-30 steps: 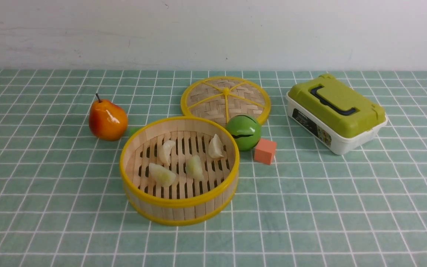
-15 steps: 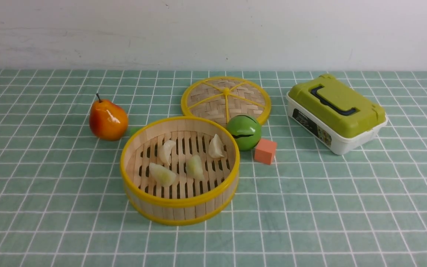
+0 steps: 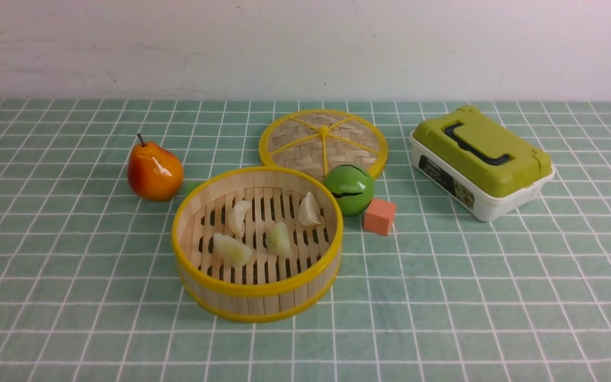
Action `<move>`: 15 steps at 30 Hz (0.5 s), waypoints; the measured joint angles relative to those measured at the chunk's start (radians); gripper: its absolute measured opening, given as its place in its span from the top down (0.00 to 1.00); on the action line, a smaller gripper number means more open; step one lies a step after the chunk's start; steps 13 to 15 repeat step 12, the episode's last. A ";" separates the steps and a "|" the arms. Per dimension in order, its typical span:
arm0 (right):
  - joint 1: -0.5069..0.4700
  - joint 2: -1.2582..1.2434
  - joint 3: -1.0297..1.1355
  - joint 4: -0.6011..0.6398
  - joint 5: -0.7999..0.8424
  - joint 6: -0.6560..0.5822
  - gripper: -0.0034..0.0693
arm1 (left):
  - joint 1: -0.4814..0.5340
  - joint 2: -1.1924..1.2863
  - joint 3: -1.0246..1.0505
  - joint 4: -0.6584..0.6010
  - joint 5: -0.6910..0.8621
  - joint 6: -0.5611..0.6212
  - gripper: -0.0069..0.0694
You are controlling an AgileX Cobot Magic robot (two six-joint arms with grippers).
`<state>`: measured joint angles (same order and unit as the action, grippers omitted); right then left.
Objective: Put the dumplings into the steamer on the table with the blue tablecloth.
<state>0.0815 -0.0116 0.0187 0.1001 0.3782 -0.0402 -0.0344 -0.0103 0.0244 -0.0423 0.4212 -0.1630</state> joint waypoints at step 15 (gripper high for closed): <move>0.000 0.000 0.000 0.000 0.000 0.000 0.79 | 0.000 0.000 0.000 0.000 0.000 0.000 0.92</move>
